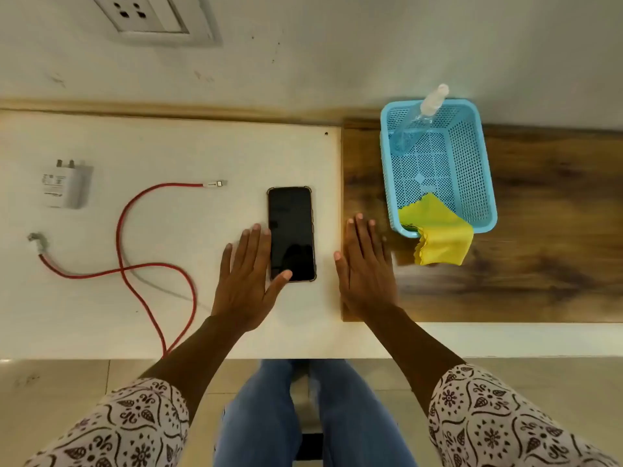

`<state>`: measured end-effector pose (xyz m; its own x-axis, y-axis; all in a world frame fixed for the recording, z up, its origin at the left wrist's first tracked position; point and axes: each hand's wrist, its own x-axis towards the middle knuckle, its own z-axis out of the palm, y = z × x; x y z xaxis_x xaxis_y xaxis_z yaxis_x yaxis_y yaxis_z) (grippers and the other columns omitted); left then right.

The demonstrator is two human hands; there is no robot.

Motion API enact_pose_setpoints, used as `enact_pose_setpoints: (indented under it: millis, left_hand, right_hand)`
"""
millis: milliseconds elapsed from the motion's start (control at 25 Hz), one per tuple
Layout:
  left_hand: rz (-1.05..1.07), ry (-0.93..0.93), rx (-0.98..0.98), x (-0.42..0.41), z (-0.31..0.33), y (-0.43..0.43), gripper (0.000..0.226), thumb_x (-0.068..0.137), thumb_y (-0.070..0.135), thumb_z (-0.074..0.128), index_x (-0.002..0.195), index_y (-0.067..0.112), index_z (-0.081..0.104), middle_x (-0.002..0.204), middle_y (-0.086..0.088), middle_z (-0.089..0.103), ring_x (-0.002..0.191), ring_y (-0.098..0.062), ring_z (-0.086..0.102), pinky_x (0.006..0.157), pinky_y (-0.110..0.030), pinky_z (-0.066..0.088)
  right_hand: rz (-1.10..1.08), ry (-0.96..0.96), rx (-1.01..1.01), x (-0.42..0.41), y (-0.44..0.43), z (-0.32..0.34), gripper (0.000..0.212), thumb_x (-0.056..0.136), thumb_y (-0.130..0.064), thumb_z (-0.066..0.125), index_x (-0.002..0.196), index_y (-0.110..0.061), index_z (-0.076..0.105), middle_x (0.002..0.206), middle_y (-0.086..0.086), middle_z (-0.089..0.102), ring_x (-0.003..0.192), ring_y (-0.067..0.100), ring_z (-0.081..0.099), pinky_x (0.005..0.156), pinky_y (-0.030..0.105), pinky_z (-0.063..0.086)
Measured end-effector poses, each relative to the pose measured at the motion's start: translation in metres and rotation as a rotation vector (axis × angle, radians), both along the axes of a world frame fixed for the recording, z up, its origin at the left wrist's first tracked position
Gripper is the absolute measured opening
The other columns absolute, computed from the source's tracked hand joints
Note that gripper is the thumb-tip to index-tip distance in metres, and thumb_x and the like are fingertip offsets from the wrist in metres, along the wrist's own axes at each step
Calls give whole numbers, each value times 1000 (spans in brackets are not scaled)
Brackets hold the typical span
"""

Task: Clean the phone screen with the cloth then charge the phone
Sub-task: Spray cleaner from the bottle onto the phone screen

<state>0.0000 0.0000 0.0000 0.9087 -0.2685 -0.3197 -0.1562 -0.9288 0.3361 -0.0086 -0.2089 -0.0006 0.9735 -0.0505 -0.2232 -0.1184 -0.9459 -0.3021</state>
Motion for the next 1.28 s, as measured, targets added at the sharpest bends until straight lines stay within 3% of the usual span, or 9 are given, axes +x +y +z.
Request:
enact_pose_setpoints:
  millis: [320,680,1280]
  left_hand:
    - [-33,-184,82,-17,-26,1,91,82,74,15,147,12,1,157,-8,5,145,-27,6,117,-51,10]
    - [-31,-248,120,-21,-32,0,93,80,76,7,148,12,5,158,-8,10,145,-26,5,118,-50,9]
    - [6,-277,86,-20,-35,1,95,77,77,10,148,15,4,158,-4,8,146,-22,3,119,-47,5]
  right_hand:
    - [-10,-109,-115,-4,2,-12,61,95,-41,20,149,-13,14,159,8,14,147,25,9,120,42,11]
    - [-2,-163,-154,-11,1,-22,61,95,-45,11,150,-17,5,161,3,6,148,20,0,121,40,6]
    - [-22,-242,-124,-10,2,-23,58,96,-43,20,148,-18,17,159,4,19,147,21,10,120,40,11]
